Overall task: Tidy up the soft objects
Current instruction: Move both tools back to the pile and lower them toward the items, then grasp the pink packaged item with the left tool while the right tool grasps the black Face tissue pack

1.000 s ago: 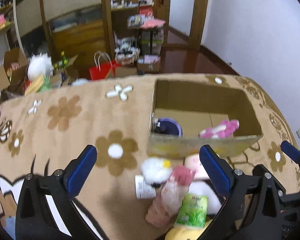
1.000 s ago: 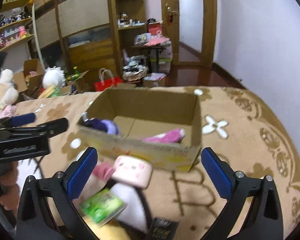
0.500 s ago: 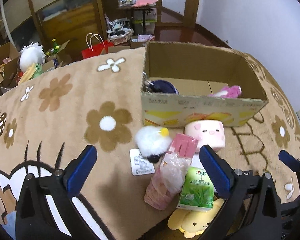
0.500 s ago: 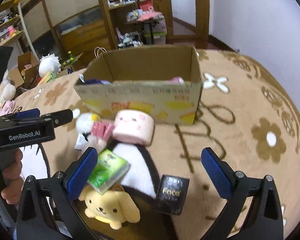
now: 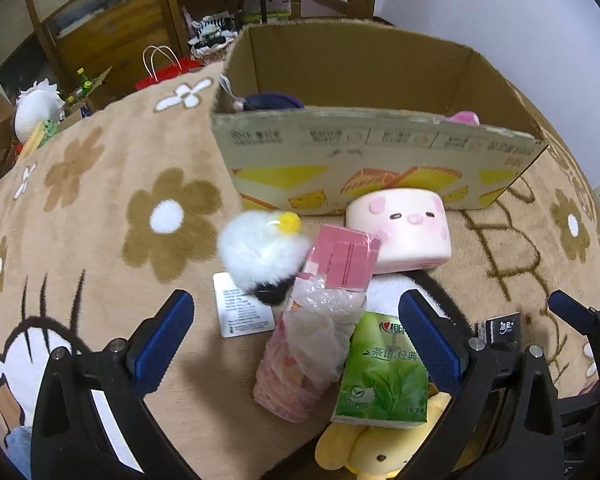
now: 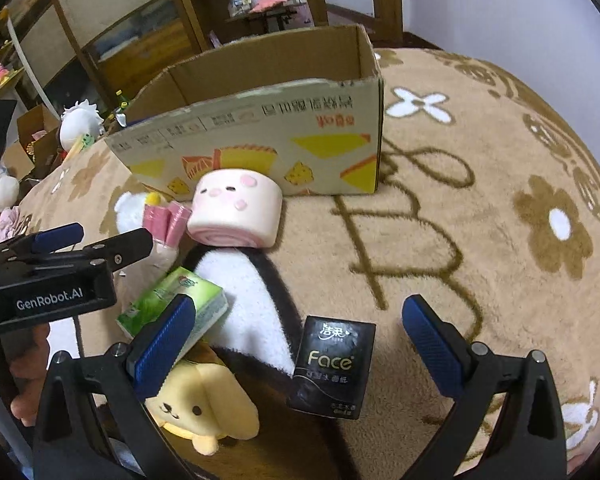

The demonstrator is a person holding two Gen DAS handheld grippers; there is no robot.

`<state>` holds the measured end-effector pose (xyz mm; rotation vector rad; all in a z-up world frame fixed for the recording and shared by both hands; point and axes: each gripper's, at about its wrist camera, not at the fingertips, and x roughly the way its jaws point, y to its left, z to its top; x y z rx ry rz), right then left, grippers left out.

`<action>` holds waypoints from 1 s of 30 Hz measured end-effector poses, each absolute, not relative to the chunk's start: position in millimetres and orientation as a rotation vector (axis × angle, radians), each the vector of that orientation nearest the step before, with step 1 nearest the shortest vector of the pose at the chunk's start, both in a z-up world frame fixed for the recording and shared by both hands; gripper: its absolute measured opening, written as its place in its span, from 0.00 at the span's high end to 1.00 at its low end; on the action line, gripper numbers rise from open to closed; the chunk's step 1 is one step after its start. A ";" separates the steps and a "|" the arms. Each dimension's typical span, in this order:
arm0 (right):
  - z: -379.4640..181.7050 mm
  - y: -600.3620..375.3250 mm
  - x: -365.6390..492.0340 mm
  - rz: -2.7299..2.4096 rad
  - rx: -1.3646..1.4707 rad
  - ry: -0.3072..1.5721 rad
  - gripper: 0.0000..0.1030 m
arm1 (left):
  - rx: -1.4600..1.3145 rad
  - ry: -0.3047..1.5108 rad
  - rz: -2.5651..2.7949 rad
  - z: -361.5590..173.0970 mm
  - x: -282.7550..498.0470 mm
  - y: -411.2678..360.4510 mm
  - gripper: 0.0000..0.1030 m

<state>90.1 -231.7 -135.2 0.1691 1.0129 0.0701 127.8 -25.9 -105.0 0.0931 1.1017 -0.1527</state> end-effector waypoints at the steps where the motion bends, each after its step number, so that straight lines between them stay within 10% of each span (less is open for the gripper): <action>1: -137.9 -232.4 90.8 0.070 0.173 1.020 0.00 | 0.093 1.105 -0.153 -107.2 128.2 -26.4 0.02; 12: -161.4 -244.8 98.4 0.048 0.233 1.095 0.08 | 0.080 1.152 -0.156 -129.0 133.8 -28.3 0.07; 30: -181.6 -254.7 100.0 0.081 0.288 1.162 0.52 | 0.033 1.180 -0.228 -135.2 131.7 -26.1 0.70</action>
